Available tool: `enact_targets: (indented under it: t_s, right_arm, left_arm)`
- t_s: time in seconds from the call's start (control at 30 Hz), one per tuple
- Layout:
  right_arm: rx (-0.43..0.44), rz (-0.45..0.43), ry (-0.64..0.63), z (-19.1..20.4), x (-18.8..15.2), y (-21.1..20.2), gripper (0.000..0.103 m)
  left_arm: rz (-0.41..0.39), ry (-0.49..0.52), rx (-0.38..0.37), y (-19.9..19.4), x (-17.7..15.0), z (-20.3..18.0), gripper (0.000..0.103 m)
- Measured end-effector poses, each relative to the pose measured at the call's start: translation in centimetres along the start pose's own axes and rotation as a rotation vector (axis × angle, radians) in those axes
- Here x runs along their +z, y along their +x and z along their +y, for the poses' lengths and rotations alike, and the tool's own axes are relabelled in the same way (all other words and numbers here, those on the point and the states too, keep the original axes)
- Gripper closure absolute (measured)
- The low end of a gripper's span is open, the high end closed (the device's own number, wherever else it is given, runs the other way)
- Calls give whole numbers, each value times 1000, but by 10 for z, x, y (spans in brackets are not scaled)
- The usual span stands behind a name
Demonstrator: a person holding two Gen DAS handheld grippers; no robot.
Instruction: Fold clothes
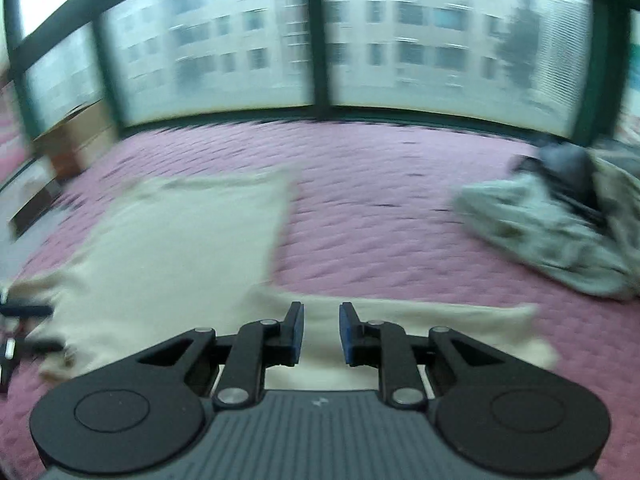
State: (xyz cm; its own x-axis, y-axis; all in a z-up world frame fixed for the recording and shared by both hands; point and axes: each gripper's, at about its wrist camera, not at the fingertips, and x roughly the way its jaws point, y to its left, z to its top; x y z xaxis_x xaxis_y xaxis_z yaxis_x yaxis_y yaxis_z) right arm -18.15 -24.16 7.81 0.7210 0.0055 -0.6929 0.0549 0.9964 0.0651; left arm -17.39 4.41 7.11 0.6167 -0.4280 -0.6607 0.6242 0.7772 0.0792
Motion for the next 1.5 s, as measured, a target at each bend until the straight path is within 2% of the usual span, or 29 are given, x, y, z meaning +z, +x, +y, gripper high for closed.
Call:
enact_targets:
  t_s: [0.13,0.27,0.43,0.53,0.6,0.77,0.87,0.93,1.1,1.2,1.33,1.5]
  right_arm:
    - [85,17,-97,51,-6,11,81]
    - [131,46,-146,85,-11,22,81]
    - [138,79,-168,106,-16,30,78]
    - [129,96,-186,114,-19,34,78]
    - [120,101,-194,117,-20,36,77]
    - [105,105,-207,121,-17,34,77]
    - [129,90,-225,129,-11,28,73]
    - [154,80,-251,139,-8,25,72]
    - [225,69,-317,171,-3,22,72]
    - [276,74,-358,193,-2,21,72]
    - [325,92,-444,219,-9,19,70]
    - [325,90,-540,245,-24,22,70]
  left_arm:
    - [16,-136,194,-22,-29,58,65]
    - [78,-318,364,-37,-59,126,65]
    - [123,-423,470,-46,-78,175,65]
    - [138,-425,480,-45,-81,180,62]
    - [143,-423,479,-43,-81,183,55]
    - [163,-416,460,-34,-89,182,55]
    - [167,-410,446,-32,-91,180,57]
    - [164,-408,434,-30,-92,179,61]
    - [162,-383,408,-27,-89,175,91]
    - [161,-357,419,-24,-87,172,99]
    - [157,-352,457,-22,-85,179,103]
    - [135,-345,501,-27,-76,196,103]
